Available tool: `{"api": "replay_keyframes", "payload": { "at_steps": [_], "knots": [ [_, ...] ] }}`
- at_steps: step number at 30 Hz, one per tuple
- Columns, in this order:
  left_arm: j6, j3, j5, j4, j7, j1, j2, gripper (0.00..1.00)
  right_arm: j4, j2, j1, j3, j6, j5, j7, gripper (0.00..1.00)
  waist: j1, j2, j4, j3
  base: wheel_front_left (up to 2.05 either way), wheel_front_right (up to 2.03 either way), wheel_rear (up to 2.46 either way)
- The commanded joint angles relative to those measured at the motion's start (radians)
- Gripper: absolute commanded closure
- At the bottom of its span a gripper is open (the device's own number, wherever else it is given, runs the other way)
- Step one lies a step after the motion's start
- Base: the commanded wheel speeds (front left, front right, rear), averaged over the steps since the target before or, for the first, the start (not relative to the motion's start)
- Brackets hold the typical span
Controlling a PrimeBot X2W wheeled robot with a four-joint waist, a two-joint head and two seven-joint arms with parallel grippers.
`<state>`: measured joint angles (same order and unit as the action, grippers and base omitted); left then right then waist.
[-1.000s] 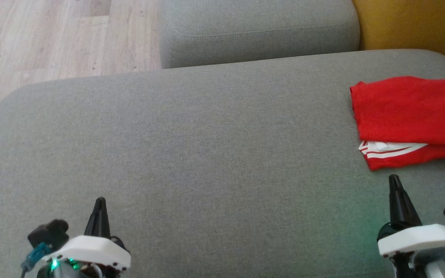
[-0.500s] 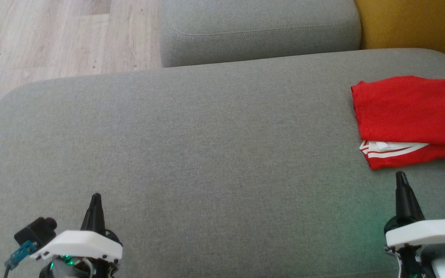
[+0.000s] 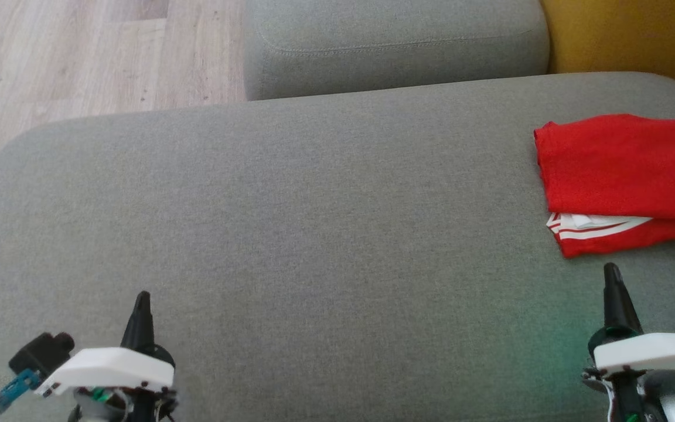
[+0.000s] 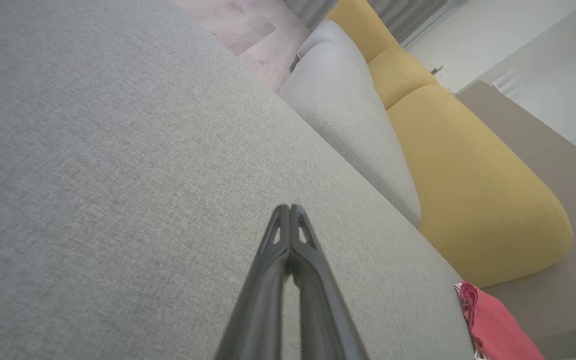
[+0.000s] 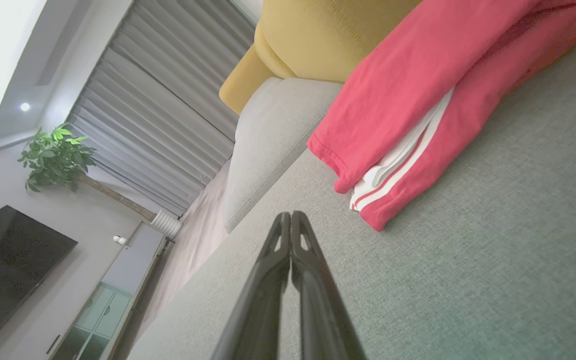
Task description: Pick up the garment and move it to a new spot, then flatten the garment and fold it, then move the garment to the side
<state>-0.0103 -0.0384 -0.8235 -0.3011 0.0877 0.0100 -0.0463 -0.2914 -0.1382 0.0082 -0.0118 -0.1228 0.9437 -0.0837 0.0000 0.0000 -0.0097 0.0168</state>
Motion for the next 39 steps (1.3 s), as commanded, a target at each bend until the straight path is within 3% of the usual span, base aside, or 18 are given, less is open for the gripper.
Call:
{"api": "replay_keyframes", "payload": {
  "at_steps": [1,39],
  "knots": [
    [-0.012,0.033,-0.036,0.036,-0.010,-0.064,-0.003,1.00,0.038,-0.002,-0.066,0.006,-0.004,0.033,0.008,1.00,0.0000,0.0000,0.000,-0.001,0.00,0.00,0.00],
    [-0.074,0.101,-0.463,0.047,-0.119,-0.095,-0.003,1.00,0.043,0.049,-0.095,0.074,-0.006,0.394,0.116,1.00,0.0000,0.0000,0.006,-0.012,0.00,0.00,0.00]
  ]
}}
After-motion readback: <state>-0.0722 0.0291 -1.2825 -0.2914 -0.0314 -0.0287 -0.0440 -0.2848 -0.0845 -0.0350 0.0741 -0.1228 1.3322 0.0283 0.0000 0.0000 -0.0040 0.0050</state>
